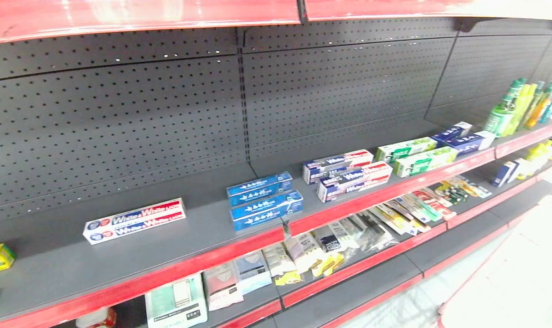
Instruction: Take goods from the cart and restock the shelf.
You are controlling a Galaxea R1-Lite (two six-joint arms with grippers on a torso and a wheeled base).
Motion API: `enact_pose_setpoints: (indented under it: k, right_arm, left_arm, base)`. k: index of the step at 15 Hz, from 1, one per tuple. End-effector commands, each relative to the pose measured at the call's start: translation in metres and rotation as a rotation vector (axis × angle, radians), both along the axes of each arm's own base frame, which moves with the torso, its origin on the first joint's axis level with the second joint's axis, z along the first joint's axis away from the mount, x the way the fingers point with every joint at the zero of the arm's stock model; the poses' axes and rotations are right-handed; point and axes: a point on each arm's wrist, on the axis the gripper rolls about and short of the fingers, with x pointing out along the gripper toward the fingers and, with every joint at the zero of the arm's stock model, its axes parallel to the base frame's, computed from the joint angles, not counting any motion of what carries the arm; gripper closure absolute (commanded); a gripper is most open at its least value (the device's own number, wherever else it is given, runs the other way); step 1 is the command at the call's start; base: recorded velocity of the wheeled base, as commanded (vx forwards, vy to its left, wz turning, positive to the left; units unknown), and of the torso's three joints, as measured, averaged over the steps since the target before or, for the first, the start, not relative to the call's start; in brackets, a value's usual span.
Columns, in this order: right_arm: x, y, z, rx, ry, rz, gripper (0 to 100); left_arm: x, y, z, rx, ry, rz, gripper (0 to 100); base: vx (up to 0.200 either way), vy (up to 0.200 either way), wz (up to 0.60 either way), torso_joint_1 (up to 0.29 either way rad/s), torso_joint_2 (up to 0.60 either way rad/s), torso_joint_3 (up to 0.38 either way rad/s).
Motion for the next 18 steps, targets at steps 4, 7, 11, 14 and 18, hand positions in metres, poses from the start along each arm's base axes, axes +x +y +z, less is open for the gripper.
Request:
enact_pose_setpoints:
  k: [4, 7, 11, 14, 18]
  right_arm:
    - [0.0000, 0.0000, 0.0000, 0.000, -0.001, 0.002, 0]
    - [0.0000, 0.0000, 0.0000, 0.000, -0.001, 0.002, 0]
    - [0.0000, 0.0000, 0.0000, 0.000, -0.001, 0.002, 0]
    - [0.0000, 0.0000, 0.0000, 0.000, -0.001, 0.002, 0]
    - [0.0000, 0.0000, 0.0000, 0.000, -0.001, 0.002, 0]
  left_arm:
    - [0.0001, -0.0001, -0.0002, -0.002, 0.003, -0.006, 0]
    - [0.0001, -0.0001, -0.0003, -0.002, 0.005, -0.009, 0]
    - [0.0001, -0.0001, -0.0003, -0.002, 0.005, -0.009, 0]
    - [0.0001, -0.0001, -0.0003, -0.002, 0.005, -0.009, 0]
    - [0.0001, -0.0001, -0.0003, -0.003, 0.005, -0.007, 0]
  base:
    - [0.000, 0.000, -0.60, 0.004, 0.00, 0.004]
    - [0.000, 0.000, -0.60, -0.002, 0.00, -0.001]
    - [0.000, 0.000, -0.60, 0.002, 0.00, 0.002]
    - [0.000, 0.000, -0.60, 0.004, 0.01, 0.001]
    - [0.000, 0.000, -0.30, -0.001, 0.00, 0.002]
